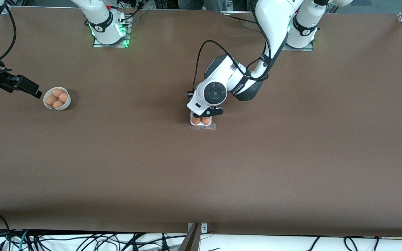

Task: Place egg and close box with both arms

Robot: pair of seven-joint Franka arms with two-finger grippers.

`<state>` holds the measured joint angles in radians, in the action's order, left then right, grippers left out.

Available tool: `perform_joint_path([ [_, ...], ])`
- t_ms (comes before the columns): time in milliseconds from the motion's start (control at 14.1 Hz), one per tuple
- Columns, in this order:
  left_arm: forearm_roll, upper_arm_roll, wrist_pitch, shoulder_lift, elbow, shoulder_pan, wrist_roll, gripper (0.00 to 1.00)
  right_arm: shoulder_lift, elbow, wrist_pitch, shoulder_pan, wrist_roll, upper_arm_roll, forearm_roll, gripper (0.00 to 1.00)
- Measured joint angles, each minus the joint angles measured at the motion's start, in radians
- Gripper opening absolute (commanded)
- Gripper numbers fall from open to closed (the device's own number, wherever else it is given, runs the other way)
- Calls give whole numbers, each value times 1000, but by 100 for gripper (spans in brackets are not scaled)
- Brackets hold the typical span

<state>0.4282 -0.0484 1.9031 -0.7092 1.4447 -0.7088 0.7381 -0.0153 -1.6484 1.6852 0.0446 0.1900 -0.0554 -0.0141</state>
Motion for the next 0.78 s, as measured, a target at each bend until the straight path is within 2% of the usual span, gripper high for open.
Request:
perform_joint_path([
  [212, -27, 17, 24, 0, -2, 1, 0, 13, 0, 0, 0, 0, 0, 0, 0, 100],
  [283, -30, 30, 32, -1, -8, 1, 0, 18, 0, 0, 0, 0, 0, 0, 0, 100],
  [425, -33, 54, 35, 0, -41, 8, 0, 44, 0, 0, 0, 0, 0, 0, 0, 100],
  [496, -35, 67, 35, 3, -61, 15, 0, 72, 0, 0, 0, 0, 0, 0, 0, 100],
  [567, -40, 86, 35, 8, -83, 22, 0, 91, 0, 0, 0, 0, 0, 0, 0, 100],
  [638, -59, 114, 27, 16, -108, 28, 0, 100, 0, 0, 0, 0, 0, 0, 0, 100],
  [779, -129, 178, -59, 56, -155, 42, -1, 100, 0, 0, 0, 0, 0, 0, 0, 100],
])
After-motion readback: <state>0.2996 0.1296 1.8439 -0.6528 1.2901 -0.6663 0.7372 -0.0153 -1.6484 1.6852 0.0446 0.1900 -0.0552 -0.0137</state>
